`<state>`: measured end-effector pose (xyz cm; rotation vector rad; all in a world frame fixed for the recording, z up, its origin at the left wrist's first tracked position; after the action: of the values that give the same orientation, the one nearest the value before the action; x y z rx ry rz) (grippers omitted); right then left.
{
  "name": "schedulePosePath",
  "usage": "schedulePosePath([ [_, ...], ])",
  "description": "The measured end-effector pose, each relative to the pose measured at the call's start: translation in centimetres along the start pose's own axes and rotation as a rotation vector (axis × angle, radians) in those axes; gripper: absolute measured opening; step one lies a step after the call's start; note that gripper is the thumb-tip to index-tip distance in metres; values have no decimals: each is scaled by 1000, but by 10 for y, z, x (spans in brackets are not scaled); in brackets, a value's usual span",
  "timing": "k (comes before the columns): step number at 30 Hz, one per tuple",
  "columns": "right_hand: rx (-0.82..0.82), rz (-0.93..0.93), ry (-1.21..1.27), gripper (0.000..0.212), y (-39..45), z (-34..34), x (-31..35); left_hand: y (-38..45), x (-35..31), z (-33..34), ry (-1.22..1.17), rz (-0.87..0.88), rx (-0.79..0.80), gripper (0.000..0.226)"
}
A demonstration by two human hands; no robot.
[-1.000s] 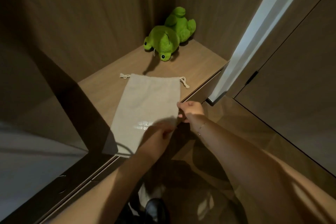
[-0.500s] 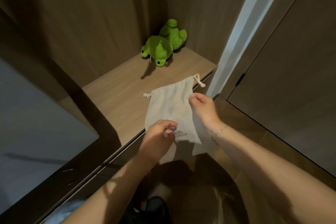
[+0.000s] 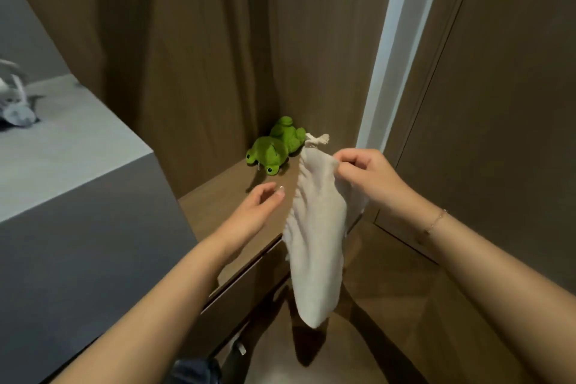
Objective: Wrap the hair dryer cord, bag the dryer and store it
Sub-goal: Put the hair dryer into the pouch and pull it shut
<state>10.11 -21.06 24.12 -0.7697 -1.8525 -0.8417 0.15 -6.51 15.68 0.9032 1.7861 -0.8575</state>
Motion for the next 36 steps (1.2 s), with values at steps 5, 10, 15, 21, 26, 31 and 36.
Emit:
schedulePosePath([
  [5, 41, -29, 72, 21, 0, -4, 80, -46, -40, 5, -309, -49, 226, 53],
  [10, -49, 2, 152, 27, 9, 5, 130, -80, -89, -58, -457, 30, -9, 32],
  [15, -76, 29, 215, 21, 24, 41, 189, -103, -135, -151, -449, 113, -249, 26],
  [21, -5, -67, 300, 25, 48, 109, 299, -141, -179, -277, -487, 190, -449, 34],
  [26, 46, -95, 432, 31, 61, 177, 381, -183, -218, -371, -454, 303, -598, 45],
  [31, 175, -76, 559, 31, 67, 262, 427, -223, -232, -459, -264, 315, -759, 28],
  [36, 302, -85, 399, 15, 62, 349, 400, -236, -198, -522, 88, 224, -1003, 27],
])
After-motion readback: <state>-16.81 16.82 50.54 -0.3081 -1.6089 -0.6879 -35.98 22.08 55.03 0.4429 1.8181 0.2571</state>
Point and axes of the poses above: each hand's wrist, its own y-axis towards the middle knuckle, its own z-axis out of the palm, x = y × z, the point moved 9 cm from there along y, towards the middle knuckle, and after that the axes turned 8 degrees about -x, right-handed, at the moved point
